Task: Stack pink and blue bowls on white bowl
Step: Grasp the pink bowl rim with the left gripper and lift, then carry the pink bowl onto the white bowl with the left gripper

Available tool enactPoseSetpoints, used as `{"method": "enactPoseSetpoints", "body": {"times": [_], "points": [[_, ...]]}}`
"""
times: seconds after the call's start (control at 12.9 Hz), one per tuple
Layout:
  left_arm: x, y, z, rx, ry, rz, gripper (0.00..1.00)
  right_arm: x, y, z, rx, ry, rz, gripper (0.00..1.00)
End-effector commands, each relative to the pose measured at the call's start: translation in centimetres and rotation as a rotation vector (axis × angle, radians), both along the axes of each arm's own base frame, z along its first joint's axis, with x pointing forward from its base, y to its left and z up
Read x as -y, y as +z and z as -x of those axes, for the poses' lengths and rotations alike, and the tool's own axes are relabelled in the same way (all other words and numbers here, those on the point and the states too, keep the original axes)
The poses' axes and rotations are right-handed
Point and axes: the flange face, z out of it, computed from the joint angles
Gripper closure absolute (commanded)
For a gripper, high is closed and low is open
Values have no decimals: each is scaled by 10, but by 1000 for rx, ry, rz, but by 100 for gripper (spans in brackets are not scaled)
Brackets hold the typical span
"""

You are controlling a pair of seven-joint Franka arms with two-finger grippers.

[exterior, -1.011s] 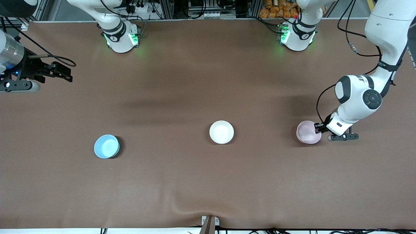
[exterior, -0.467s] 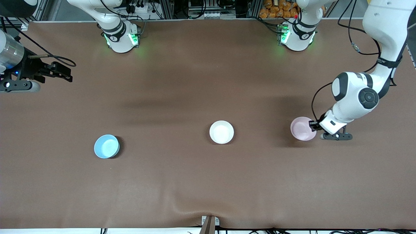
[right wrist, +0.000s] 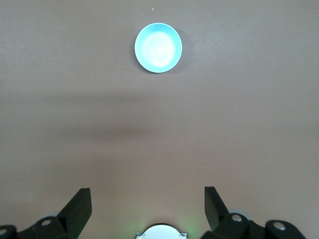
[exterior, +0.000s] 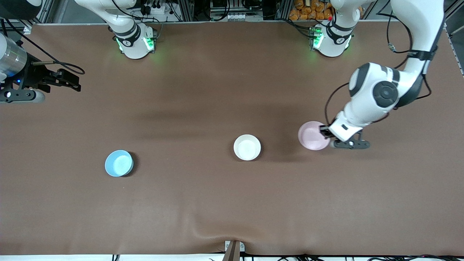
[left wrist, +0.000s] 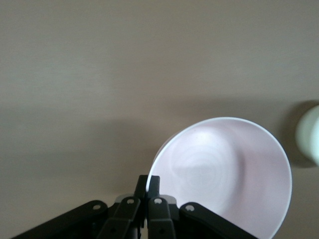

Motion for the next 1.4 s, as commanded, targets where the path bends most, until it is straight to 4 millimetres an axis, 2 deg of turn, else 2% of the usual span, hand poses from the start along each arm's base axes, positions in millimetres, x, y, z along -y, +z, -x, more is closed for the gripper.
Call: {"method": "enactPoseSetpoints", "body": {"times": [0.0, 0.16, 0.31, 0.39, 0.54, 1.01, 1.17, 1.32], "points": [[43, 23, -6, -19, 60, 51, 100, -1, 1, 5, 8, -13, 6, 0], [89, 29, 0, -31, 99, 87, 100, -1, 1, 5, 8, -13, 6, 0], [139, 24, 4, -67, 156, 126, 100, -1, 1, 6, 6, -13, 6, 0], [157, 18, 7, -83, 163, 135, 100, -2, -3, 4, 8, -11, 6, 0], [181, 3, 9, -108, 146, 149, 100, -1, -16, 2, 14, -11, 5, 0], [208, -54, 14, -98, 135, 147, 100, 14, -94, -12, 78, -30, 4, 0], [215, -69, 14, -70, 135, 145, 100, 15, -135, -32, 56, -28, -1, 0], [217, -76, 10, -50, 132, 136, 100, 26, -161, -57, 82, -38, 1, 0]]}}
